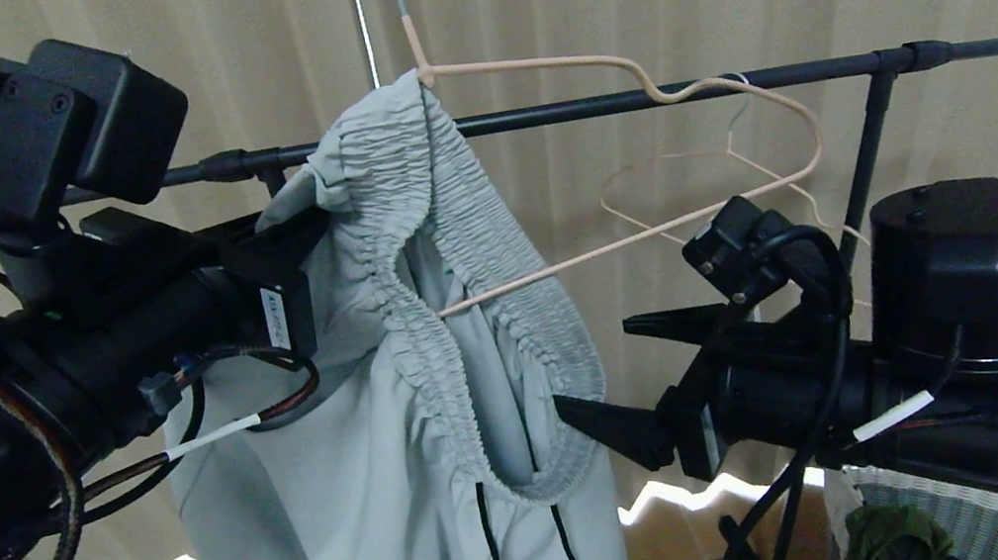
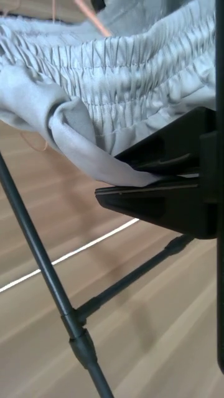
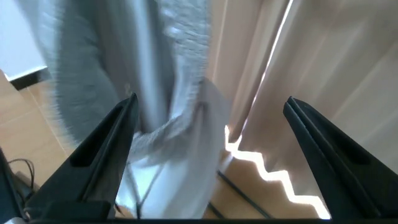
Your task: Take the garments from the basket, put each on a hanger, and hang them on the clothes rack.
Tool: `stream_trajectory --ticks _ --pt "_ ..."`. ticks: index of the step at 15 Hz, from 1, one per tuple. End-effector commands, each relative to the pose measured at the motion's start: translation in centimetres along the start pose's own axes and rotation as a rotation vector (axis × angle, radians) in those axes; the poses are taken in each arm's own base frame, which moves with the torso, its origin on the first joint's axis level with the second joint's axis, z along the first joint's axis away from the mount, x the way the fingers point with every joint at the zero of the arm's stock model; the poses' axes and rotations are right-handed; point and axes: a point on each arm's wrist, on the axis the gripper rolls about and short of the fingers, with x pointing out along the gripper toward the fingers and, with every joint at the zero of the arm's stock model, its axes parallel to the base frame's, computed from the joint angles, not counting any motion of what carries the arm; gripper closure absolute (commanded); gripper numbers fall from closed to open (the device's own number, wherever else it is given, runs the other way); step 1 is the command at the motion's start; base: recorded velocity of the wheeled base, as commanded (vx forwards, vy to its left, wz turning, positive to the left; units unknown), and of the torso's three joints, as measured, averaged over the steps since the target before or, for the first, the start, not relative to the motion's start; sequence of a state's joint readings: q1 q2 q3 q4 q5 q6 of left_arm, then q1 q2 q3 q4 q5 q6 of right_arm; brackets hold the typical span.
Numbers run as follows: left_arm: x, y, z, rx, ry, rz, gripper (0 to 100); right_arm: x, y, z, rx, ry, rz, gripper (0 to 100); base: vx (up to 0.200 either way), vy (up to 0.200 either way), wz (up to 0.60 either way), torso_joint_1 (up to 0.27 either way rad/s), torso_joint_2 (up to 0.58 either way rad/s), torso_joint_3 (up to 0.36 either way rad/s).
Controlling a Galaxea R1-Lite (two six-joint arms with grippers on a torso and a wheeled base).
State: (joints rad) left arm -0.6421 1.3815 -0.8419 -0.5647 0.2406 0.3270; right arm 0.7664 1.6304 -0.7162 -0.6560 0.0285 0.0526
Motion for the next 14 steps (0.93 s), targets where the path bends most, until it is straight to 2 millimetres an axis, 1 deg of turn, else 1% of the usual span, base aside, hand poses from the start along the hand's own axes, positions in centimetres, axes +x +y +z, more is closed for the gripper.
stream_trajectory --ticks 1,2,3,6,8,11,14 --pt "-0.5 0.2 0.4 -0.005 -0.019 0.003 100 0.6 -0.1 -0.7 0.002 0.028 -0.002 0 0.000 0.000 0.00 0.000 0.00 0.000" --pt "-0.7 0.3 0.5 -0.006 -0.025 0.005 100 0.7 -0.1 -1.0 0.003 0.041 -0.002 0 0.000 0.000 0.00 0.000 0.00 0.000" --pt "-0.7 0.3 0.5 -0.007 -0.026 0.005 100 0.8 -0.1 -1.2 0.004 0.048 -0.003 100 0.000 0.000 0.00 0.000 0.00 0.000" --pt "-1.0 0.5 0.8 -0.013 -0.037 0.009 100 1.0 -0.3 -1.4 0.005 0.053 -0.051 100 0.000 0.000 0.00 0.000 0.00 0.000" --pt "-1.1 0.6 0.7 -0.017 -0.035 0.015 100 0.6 -1.0 -1.1 0.010 0.043 -0.097 100 0.000 0.000 0.00 0.000 0.00 0.000" --pt "-1.0 1.1 0.1 -0.005 -0.010 0.039 100 -1.1 -3.3 -0.8 0.031 0.021 -0.185 100 0.000 0.000 0.00 0.000 0.00 0.000" --pt "-0.9 1.5 -1.1 0.027 0.033 0.061 100 -3.0 -6.7 0.4 0.060 -0.038 -0.318 100 0.000 0.000 0.00 0.000 0.00 0.000"
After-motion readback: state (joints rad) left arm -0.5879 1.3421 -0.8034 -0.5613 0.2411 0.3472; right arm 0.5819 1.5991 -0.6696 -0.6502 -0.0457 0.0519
